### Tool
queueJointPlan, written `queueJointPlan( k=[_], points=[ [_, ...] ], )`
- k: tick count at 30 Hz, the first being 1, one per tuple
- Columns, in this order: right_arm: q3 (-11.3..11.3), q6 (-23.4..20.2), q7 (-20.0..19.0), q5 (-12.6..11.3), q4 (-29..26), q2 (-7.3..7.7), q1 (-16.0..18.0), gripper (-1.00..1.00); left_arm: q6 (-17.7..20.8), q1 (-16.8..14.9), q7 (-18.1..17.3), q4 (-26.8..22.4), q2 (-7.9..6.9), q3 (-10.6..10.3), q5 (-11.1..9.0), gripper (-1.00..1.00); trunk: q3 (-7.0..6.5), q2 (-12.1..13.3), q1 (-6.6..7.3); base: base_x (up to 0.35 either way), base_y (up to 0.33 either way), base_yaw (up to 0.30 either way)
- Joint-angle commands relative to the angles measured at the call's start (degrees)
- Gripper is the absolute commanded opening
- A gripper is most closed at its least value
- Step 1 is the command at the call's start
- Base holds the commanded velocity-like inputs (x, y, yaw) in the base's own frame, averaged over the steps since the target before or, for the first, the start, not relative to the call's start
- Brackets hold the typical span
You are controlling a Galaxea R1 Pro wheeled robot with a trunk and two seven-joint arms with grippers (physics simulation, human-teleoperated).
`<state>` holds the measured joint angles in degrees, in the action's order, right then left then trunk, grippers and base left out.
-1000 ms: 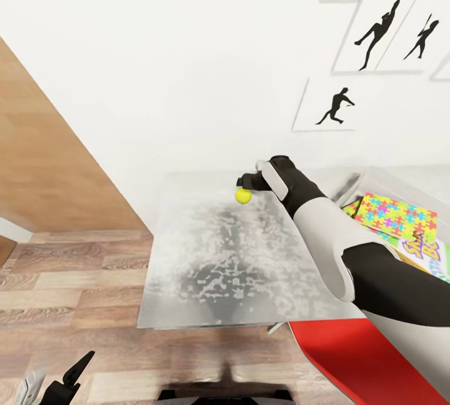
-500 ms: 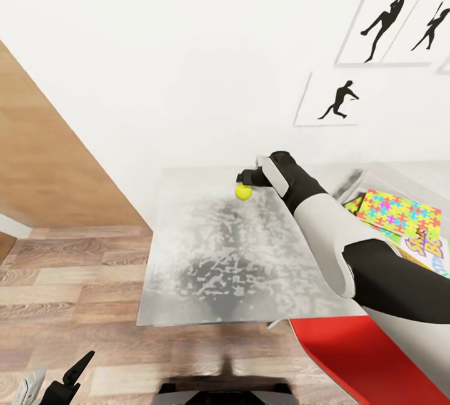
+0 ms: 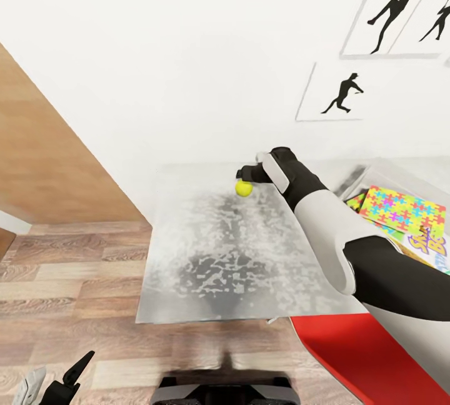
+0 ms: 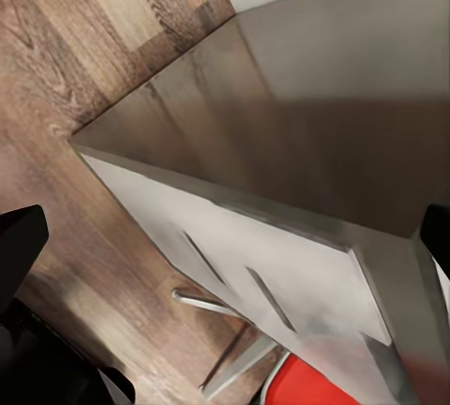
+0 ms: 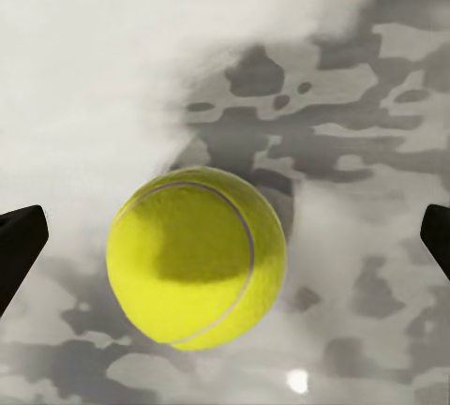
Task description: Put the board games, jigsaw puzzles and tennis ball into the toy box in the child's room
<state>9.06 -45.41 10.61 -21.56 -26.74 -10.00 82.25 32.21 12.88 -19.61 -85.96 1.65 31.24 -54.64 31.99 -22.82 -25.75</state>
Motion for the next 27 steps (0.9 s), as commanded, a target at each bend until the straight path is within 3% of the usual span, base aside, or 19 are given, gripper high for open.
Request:
queueJointPlan(
  k=[1,15,27],
  points=[
    [0.2,-0.1,0.2,-0.6,0.0,0.0,0.1,1.0,0.5,0.0,0.0,-0.1,0.04,0.1,-0.4,1.0,0.17,-0.1,-0.03,0.0,0.0,0.0],
    [0.2,0.1,-2.4,-0.6,0.0,0.0,0.2,1.0,0.5,0.0,0.0,-0.1,0.02,0.1,-0.4,1.0,1.4,-0.1,-0.03,0.0,0.0,0.0],
    [0.2,0.5,-2.7,-0.5,-0.2,0.0,0.0,1.0,0.5,0.0,0.1,0.0,0.02,0.1,-0.4,1.0,1.66,-0.1,-0.03,0.0,0.0,0.0]
  ],
)
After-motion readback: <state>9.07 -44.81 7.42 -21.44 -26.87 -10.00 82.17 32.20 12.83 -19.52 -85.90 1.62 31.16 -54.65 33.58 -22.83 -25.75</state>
